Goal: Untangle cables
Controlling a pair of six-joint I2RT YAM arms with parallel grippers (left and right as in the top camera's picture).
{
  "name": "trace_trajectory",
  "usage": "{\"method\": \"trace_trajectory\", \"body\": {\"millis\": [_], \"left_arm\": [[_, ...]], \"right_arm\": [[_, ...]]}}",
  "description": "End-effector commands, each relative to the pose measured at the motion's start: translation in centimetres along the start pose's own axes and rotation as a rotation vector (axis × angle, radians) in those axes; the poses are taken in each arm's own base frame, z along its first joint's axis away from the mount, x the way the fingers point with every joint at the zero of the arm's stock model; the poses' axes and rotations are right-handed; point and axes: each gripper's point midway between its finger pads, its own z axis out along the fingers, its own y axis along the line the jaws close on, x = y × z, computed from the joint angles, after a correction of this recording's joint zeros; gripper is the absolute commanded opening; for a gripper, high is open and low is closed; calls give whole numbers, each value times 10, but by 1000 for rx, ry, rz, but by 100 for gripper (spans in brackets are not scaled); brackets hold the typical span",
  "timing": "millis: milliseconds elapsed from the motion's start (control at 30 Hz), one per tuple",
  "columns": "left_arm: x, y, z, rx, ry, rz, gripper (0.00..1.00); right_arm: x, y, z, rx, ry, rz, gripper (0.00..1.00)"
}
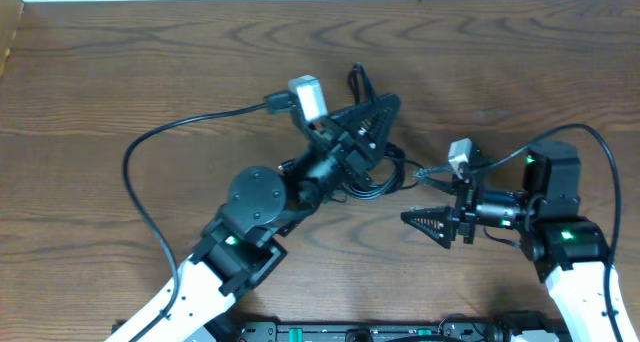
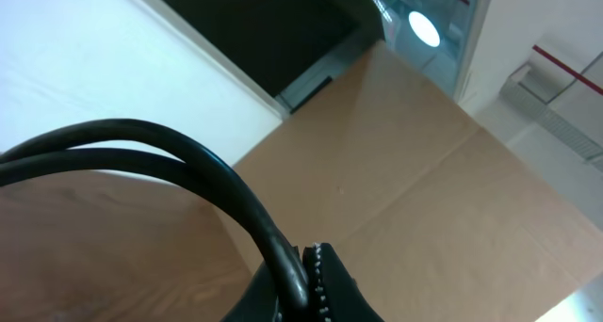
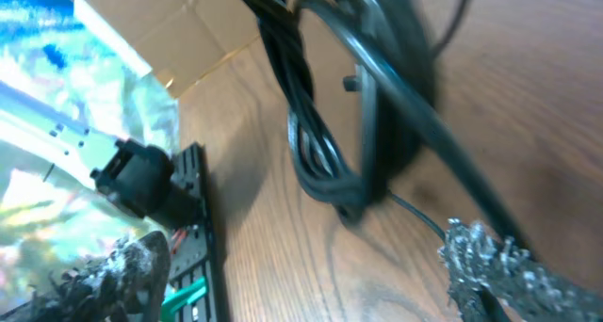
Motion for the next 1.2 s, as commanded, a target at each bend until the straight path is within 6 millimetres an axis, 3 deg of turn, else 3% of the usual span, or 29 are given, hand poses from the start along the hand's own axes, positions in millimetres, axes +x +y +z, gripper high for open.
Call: {"method": "trace_trajectory", "body": {"millis": [0,200,400,467,600,700,767,867,900,1067,1167], "left_arm": [[3,-5,5,23,-1,-10,7],[17,-13,7,58,43,-21,8],[31,-25,6,87,78,-33,7],[37,-29,5,97,92,-36,8],[38,-31,5,97,92,-34,7],[34,-27,6,83,71,11,8],[30,-20,7,44,43,71,15],[23,-4,7,-38,0,159,43],[21,3,7,-66,-8,173,49],[10,53,0,-268,-18,212,52],[10,88,-10,-389,23,218,65]], "right_arm": [[-4,5,6,-45,4,-9,83],[2,-26,7,115,36,54,75],[-2,-27,7,117,24,47,61],[-3,-27,7,117,21,40,49],[-3,-27,7,116,19,38,11],[-3,-24,7,99,18,40,1],[-3,-23,8,90,19,44,1],[0,-22,7,90,27,60,1],[1,-22,7,90,29,64,1],[4,-22,7,89,39,81,1],[4,-22,7,88,39,83,1]]}}
